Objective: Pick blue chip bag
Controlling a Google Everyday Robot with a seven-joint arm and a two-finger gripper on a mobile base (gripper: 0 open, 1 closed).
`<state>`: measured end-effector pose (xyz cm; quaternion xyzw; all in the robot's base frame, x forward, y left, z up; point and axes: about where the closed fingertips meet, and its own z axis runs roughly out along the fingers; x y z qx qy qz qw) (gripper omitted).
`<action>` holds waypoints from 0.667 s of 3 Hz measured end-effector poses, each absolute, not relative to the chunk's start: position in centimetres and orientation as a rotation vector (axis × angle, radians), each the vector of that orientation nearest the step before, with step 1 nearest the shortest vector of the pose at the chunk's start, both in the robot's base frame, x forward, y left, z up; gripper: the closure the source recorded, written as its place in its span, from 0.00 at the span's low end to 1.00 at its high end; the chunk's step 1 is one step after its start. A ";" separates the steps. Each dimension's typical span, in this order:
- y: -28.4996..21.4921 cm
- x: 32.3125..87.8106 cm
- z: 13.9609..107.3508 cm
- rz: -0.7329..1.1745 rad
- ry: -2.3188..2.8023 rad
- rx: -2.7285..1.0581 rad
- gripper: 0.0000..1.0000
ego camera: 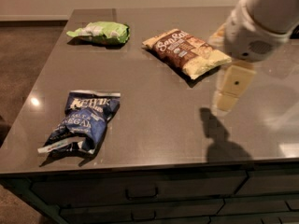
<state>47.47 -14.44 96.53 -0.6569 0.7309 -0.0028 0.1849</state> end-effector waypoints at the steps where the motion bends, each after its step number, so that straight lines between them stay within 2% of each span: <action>1: -9.0 48.9 95.4 0.053 1.940 -1.945 0.00; 2: -3.8 49.1 94.7 0.100 1.821 -2.039 0.00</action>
Offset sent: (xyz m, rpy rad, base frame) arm 0.0198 0.1681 -0.0303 0.0747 0.0099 0.3635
